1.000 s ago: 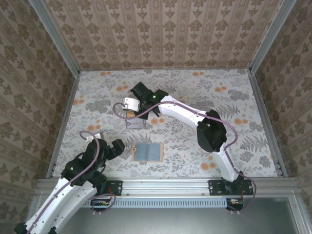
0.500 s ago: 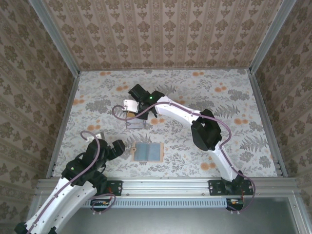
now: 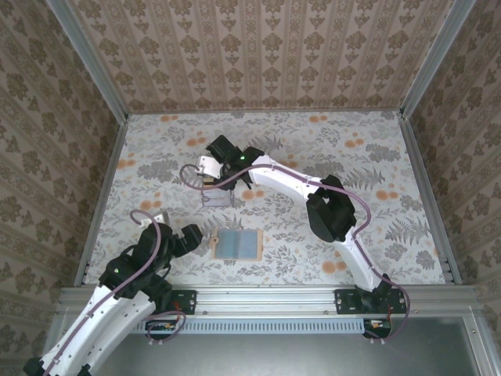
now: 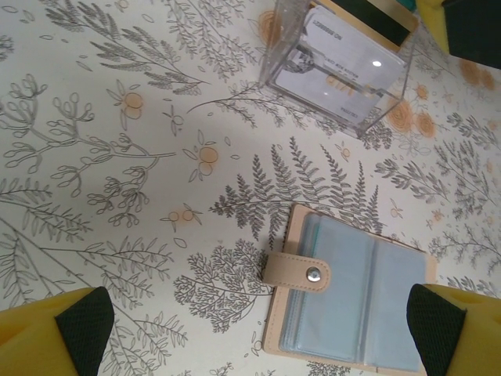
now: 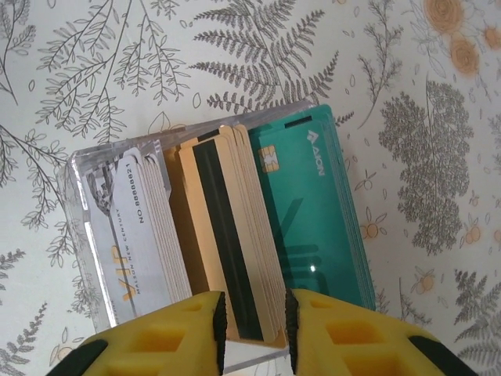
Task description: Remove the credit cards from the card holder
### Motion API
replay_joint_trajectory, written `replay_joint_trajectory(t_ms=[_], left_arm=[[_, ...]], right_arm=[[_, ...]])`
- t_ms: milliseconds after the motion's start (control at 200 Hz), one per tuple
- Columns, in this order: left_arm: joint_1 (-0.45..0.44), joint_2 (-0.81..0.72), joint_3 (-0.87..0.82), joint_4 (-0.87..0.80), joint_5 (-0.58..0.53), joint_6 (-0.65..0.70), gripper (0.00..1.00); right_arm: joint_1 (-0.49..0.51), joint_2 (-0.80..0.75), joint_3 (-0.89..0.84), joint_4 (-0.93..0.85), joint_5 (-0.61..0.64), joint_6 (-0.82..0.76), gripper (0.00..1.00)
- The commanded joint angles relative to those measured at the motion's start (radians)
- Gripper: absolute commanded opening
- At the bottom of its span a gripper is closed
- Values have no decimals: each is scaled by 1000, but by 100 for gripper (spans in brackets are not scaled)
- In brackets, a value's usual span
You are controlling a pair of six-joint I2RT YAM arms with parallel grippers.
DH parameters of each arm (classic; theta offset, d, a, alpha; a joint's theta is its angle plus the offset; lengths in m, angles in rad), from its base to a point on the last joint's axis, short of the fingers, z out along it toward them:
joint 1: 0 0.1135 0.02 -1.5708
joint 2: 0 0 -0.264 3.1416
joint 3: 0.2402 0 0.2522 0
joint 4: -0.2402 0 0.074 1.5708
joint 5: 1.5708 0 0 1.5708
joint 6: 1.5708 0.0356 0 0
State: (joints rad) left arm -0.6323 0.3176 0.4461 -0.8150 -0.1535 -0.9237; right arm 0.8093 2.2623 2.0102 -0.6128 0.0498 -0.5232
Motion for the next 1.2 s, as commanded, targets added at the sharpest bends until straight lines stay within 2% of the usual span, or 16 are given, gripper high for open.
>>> replay_joint_trajectory(t_ms=[0, 135, 280, 320, 475, 635, 735, 860, 1040, 1195], left_arm=[[11, 3, -20, 48, 50, 42, 100], [13, 52, -28, 133, 126, 76, 93], [11, 143, -47, 252, 225, 97, 75], [11, 169, -51, 279, 243, 100, 67], [5, 260, -64, 367, 296, 104, 52], [-29, 336, -73, 437, 312, 103, 43], [-56, 384, -78, 470, 312, 103, 40], [-89, 433, -73, 481, 295, 102, 37], [-123, 451, -73, 481, 281, 91, 35], [-130, 461, -101, 551, 334, 57, 32]], right_arm=[[-5, -170, -137, 86, -1, 174, 32], [-5, -353, -405, 193, -51, 396, 32], [6, -537, -702, 279, -115, 644, 31], [14, -575, -776, 295, -124, 709, 31], [84, -667, -1017, 375, -130, 888, 31], [147, -721, -1174, 490, -139, 1020, 25], [160, -709, -1236, 586, -191, 1080, 23], [169, -662, -1242, 617, -211, 1101, 22], [167, -640, -1250, 621, -169, 1085, 22], [137, -623, -1253, 559, -122, 1056, 22]])
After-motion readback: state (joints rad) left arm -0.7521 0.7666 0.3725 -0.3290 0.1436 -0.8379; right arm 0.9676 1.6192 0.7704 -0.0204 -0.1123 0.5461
